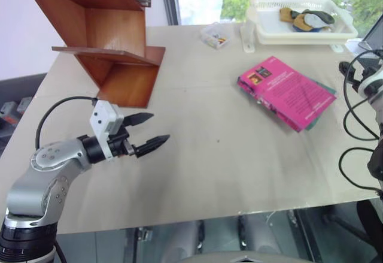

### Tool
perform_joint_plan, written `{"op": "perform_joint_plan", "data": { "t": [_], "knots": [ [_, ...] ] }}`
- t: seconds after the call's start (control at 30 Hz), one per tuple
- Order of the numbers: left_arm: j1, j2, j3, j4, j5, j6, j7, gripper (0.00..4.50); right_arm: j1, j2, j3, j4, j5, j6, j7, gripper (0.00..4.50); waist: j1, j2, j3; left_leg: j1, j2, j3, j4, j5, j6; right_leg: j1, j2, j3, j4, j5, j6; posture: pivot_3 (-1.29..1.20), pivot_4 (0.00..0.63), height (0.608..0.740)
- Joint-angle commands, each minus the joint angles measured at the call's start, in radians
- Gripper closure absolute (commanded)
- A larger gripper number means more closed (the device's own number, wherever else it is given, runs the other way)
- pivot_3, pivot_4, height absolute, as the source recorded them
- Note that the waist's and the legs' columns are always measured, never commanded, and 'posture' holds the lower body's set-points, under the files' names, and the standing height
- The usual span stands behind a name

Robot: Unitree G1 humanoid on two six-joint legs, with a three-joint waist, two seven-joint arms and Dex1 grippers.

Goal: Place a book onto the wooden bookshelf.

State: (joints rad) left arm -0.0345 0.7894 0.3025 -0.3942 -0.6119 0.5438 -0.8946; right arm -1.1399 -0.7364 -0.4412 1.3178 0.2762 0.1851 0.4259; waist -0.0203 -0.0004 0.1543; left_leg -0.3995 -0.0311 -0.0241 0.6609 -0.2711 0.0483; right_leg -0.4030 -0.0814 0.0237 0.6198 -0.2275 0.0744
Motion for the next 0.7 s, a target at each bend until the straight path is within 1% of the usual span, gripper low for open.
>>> {"op": "perform_joint_plan", "data": {
  "t": [0.03, 0.13, 0.27, 0.57, 0.7],
  "knots": [
    [0.008, 0.001, 0.015, -0.06, -0.015, 0.001, 0.017, 0.07, -0.036, -0.002, -0.05, 0.012, 0.038, 0.068, -0.031, 0.0, 0.001, 0.0, 0.0, 0.0, 0.0, 0.0, 0.0, 0.0, 0.0, 0.0, 0.0, 0.0, 0.0, 0.0, 0.0, 0.0, 0.15, 0.74],
    [0.016, 0.005, 0.03, -0.064, -0.015, 0.007, 0.027, 0.07, -0.042, 0.004, -0.087, 0.021, 0.064, 0.115, -0.06, 0.0, 0.004, 0.0, 0.0, 0.0, -0.001, 0.0, 0.0, 0.0, 0.0, 0.0, 0.0, 0.0, 0.0, 0.0, 0.0, 0.0, 0.15, 0.74],
    [0.03, 0.006, 0.039, -0.076, -0.019, 0.013, 0.038, 0.07, -0.046, 0.017, -0.124, 0.027, 0.085, 0.161, -0.064, 0.0, 0.003, 0.0, 0.0, 0.0, -0.001, 0.001, 0.0, 0.0, 0.0, 0.0, 0.0, 0.001, 0.0, 0.0, 0.0, 0.0, 0.15, 0.74],
    [0.046, 0.014, 0.053, -0.096, -0.029, 0.025, 0.057, 0.07, -0.049, 0.043, -0.165, 0.028, 0.108, 0.242, -0.039, 0.0, 0.002, 0.0, 0.0, 0.0, -0.001, 0.001, 0.0, 0.0, 0.0, -0.001, 0.002, 0.001, 0.001, 0.0, 0.0, 0.0, 0.15, 0.74],
    [0.05, 0.016, 0.057, -0.104, -0.031, 0.03, 0.061, 0.07, -0.05, 0.048, -0.17, 0.026, 0.11, 0.284, 0.002, 0.0, 0.002, 0.0, 0.0, 0.0, -0.001, 0.001, 0.0, 0.0, 0.0, -0.001, 0.003, 0.001, 0.001, 0.0, 0.0, 0.0, 0.15, 0.74]
  ]
}}
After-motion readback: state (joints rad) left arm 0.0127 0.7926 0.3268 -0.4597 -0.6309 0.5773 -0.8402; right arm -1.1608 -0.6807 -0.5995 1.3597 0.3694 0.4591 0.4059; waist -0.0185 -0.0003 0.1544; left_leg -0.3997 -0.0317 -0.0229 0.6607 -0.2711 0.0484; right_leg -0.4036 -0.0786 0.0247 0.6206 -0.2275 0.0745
